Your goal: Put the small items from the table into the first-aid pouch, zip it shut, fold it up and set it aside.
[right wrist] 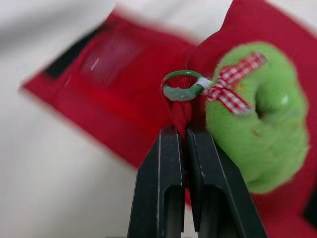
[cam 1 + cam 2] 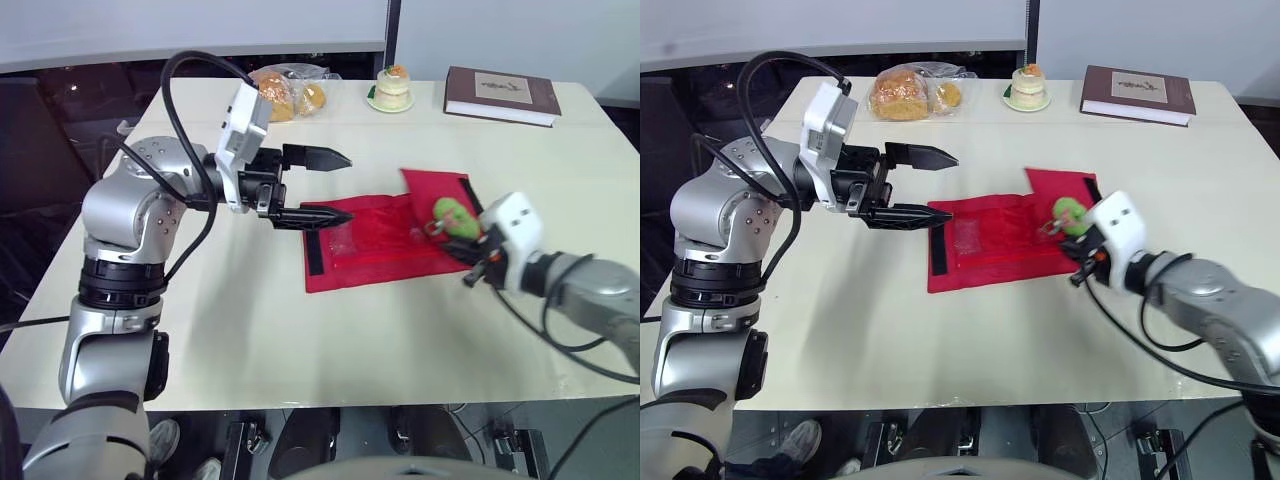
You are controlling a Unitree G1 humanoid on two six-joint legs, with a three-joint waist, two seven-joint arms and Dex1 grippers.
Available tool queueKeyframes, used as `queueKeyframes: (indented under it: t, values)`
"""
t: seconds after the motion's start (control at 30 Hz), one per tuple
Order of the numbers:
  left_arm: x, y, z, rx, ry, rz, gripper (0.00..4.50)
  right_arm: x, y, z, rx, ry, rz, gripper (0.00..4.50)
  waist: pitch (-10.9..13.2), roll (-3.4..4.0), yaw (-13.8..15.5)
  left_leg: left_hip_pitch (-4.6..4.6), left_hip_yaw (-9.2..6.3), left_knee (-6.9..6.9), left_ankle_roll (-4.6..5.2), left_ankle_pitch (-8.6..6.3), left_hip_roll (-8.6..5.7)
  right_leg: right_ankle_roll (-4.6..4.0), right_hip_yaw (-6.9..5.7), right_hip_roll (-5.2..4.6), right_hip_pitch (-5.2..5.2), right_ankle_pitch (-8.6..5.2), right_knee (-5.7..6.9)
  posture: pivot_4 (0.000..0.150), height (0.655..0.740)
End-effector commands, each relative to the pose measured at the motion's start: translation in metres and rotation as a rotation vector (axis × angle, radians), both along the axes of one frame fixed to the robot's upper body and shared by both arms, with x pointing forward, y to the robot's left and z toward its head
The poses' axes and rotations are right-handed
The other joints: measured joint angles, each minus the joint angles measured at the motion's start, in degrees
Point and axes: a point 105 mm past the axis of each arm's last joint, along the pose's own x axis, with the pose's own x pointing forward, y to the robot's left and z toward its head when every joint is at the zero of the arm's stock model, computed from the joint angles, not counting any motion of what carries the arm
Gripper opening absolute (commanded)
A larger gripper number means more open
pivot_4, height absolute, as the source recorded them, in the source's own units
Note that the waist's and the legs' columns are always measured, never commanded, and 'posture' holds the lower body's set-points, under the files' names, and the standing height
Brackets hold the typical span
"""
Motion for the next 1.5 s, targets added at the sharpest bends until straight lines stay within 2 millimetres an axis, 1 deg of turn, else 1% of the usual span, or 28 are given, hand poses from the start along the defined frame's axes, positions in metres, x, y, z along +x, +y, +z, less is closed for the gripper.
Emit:
queueKeyframes:
  t: [0.03, 0.13, 0.2, 0.33, 0.4, 0.43, 0.47, 0.5, 0.53, 0.57, 0.6, 0.63, 0.67, 0.7, 0.73, 0.87, 0.97, 1.07, 1.13, 1.33, 1.43, 1.5]
  values:
    - [-0.007, 0.003, 0.007, -0.015, -0.04, 0.002, 4.5, -0.005, 0.024, 0.001, -0.02, -0.033, 0.088, 0.07, 0.0, 0.0, -0.1, 0.0, -0.01, 0.0, -0.01, 0.0, 0.02, 0.0, 0.0, 0.02, -0.02, 0.0, 0.01, 0.15, 0.7289]
    - [-0.008, 0.004, 0.006, -0.018, -0.037, 0.01, 4.5, -0.007, 0.035, -0.003, -0.013, -0.005, 0.104, 0.07, 0.0, -0.01, 0.0, 0.0, -0.04, 0.0, -0.02, 0.01, 0.04, -0.01, -0.02, 0.03, -0.04, 0.0, 0.1, 0.15, 0.7289]
    - [-0.008, 0.005, 0.005, -0.019, -0.035, 0.016, 4.5, -0.008, 0.038, -0.007, -0.01, 0.023, 0.1, 0.07, 0.0, -0.03, 0.1, 0.0, -0.07, 0.0, -0.02, 0.01, 0.04, -0.01, -0.05, 0.01, -0.04, 0.0, 0.11, 0.15, 0.7289]
    - [-0.008, 0.005, 0.004, -0.022, -0.029, 0.023, 4.5, 0.004, 0.031, -0.006, -0.037, -0.012, 0.013, 0.07, 0.0, -0.03, 0.1, 0.0, -0.06, 0.0, -0.02, 0.01, 0.01, -0.01, -0.05, -0.01, -0.03, 0.01, 0.11, 0.15, 0.7289]
    - [-0.007, 0.006, 0.002, -0.023, -0.021, 0.026, 4.5, 0.005, 0.029, -0.001, -0.024, -0.033, 0.014, 0.68, 0.0, -0.03, 0.1, 0.0, -0.06, 0.0, -0.02, 0.01, 0.0, -0.01, -0.05, -0.01, -0.03, 0.01, 0.12, 0.15, 0.7289]
    - [-0.006, 0.006, 0.0, -0.021, -0.016, 0.03, 4.5, 0.004, 0.03, 0.003, -0.007, -0.042, 0.024, 0.81, 0.0, -0.03, 0.1, 0.0, -0.06, 0.0, -0.02, 0.01, 0.0, -0.01, -0.05, -0.01, -0.03, 0.01, 0.12, 0.15, 0.7289]
    - [-0.005, 0.007, -0.001, -0.02, -0.008, 0.035, 4.5, 0.002, 0.03, 0.007, 0.013, -0.047, 0.036, 1.4, 0.0, -0.03, 0.1, 0.0, -0.07, 0.0, -0.02, 0.01, 0.0, -0.01, -0.05, 0.0, -0.03, 0.01, 0.12, 0.15, 0.7289]
    - [-0.003, 0.008, -0.003, -0.02, 0.004, 0.044, 4.5, 0.0, 0.03, 0.011, 0.032, -0.055, 0.05, 1.64, 0.0, -0.03, 0.1, 0.0, -0.07, 0.0, -0.02, 0.01, 0.0, -0.01, -0.05, 0.0, -0.04, 0.01, 0.12, 0.15, 0.7289]
    - [-0.002, 0.01, -0.006, -0.019, 0.015, 0.054, 4.5, -0.001, 0.029, 0.014, 0.046, -0.064, 0.061, 2.19, 0.0, -0.03, 0.1, 0.0, -0.07, 0.0, -0.02, 0.01, 0.0, -0.01, -0.06, 0.0, -0.03, 0.01, 0.12, 0.15, 0.7289]
    - [-0.001, 0.011, -0.009, -0.014, 0.028, 0.065, 4.5, -0.003, 0.028, 0.017, 0.057, -0.071, 0.069, 2.48, 0.0, -0.03, 0.1, 0.01, -0.07, 0.0, -0.01, 0.01, 0.0, -0.01, -0.06, 0.0, -0.03, 0.01, 0.13, 0.15, 0.7289]
    - [0.0, 0.013, -0.012, -0.011, 0.043, 0.073, 4.5, -0.004, 0.027, 0.019, 0.067, -0.078, 0.077, 2.89, 0.0, -0.03, 0.1, 0.01, -0.07, 0.0, -0.01, 0.01, 0.0, -0.01, -0.06, 0.0, -0.03, 0.01, 0.13, 0.15, 0.7289]
    - [0.001, 0.016, -0.016, -0.009, 0.078, 0.084, 4.5, -0.007, 0.026, 0.022, 0.077, -0.086, 0.089, 3.4, 0.0, -0.03, 0.1, 0.01, -0.08, 0.0, -0.01, 0.0, 0.0, -0.01, -0.06, 0.0, -0.03, 0.01, 0.13, 0.15, 0.7289]
    - [0.002, 0.02, -0.022, 0.003, 0.121, 0.109, 4.5, -0.009, 0.024, 0.025, 0.088, -0.097, 0.097, 3.7, 0.0, -0.03, 0.1, 0.0, -0.09, 0.0, -0.01, 0.0, 0.01, -0.01, -0.06, 0.0, -0.03, 0.01, 0.12, 0.15, 0.7289]
    - [0.005, 0.026, -0.03, 0.005, 0.185, 0.151, 4.5, -0.014, 0.02, 0.03, 0.105, -0.118, 0.115, 4.22, 0.0, -0.03, 0.1, 0.0, -0.09, 0.0, -0.01, 0.0, 0.0, -0.01, -0.07, 0.0, -0.03, 0.0, 0.13, 0.15, 0.7289]
    - [0.007, 0.03, -0.036, 0.005, 0.229, 0.18, 4.5, -0.018, 0.017, 0.033, 0.115, -0.133, 0.129, 4.45, 0.0, -0.03, 0.1, 0.01, -0.09, 0.0, 0.0, 0.0, 0.0, -0.01, -0.07, 0.0, -0.03, 0.0, 0.12, 0.15, 0.7289]
    - [0.02, 0.051, -0.07, 0.021, 0.366, 0.378, 4.5, -0.032, -0.001, 0.041, 0.113, -0.209, 0.167, 4.45, 0.0, -0.05, 0.1, 0.02, -0.09, 0.0, 0.01, 0.0, 0.01, 0.0, -0.07, -0.01, -0.01, 0.0, 0.13, 0.15, 0.7289]
    - [0.023, 0.065, -0.091, 0.003, 0.46, 0.501, 4.5, -0.04, -0.012, 0.049, 0.117, -0.261, 0.194, 4.45, 0.0, -0.05, 0.2, 0.04, -0.1, 0.0, 0.01, -0.01, 0.01, 0.0, -0.07, -0.03, 0.0, 0.0, 0.13, 0.15, 0.7289]
    - [0.027, 0.078, -0.109, -0.041, 0.553, 0.628, 4.5, -0.046, -0.02, 0.059, 0.138, -0.297, 0.226, 4.45, 0.0, -0.06, 0.2, 0.04, -0.11, 0.0, 0.0, -0.01, 0.02, 0.0, -0.07, -0.04, 0.0, 0.0, 0.15, 0.15, 0.7289]
    - [0.028, 0.084, -0.116, -0.083, 0.612, 0.696, 4.5, -0.048, -0.022, 0.065, 0.147, -0.316, 0.254, 4.45, 0.0, -0.12, 0.2, 0.05, -0.13, 0.0, 0.0, 0.0, 0.03, 0.0, -0.09, -0.06, 0.0, 0.0, 0.17, 0.15, 0.7289]
    - [0.032, 0.09, -0.132, -0.19, 0.763, 0.849, 4.5, -0.046, -0.023, 0.076, 0.135, -0.347, 0.308, 4.45, 0.0, -0.17, 0.5, 0.08, -0.16, 0.01, -0.01, 0.0, -0.02, 0.0, -0.16, -0.27, 0.04, 0.01, 0.18, 0.15, 0.7289]
    - [0.03, 0.087, -0.138, -0.23, 0.86, 0.864, 4.5, -0.044, -0.02, 0.085, 0.16, -0.366, 0.334, 4.45, 0.0, -0.17, 0.6, 0.08, -0.17, 0.01, -0.03, 0.01, -0.02, -0.01, -0.18, -0.33, 0.04, 0.01, 0.19, 0.15, 0.7289]
    - [0.025, 0.081, -0.142, -0.233, 0.909, 0.848, 4.5, -0.044, -0.019, 0.089, 0.171, -0.374, 0.352, 4.45, 0.0, -0.17, 0.6, 0.1, -0.18, 0.01, -0.08, 0.03, -0.02, -0.01, -0.18, -0.42, 0.05, 0.02, 0.2, 0.15, 0.7289]
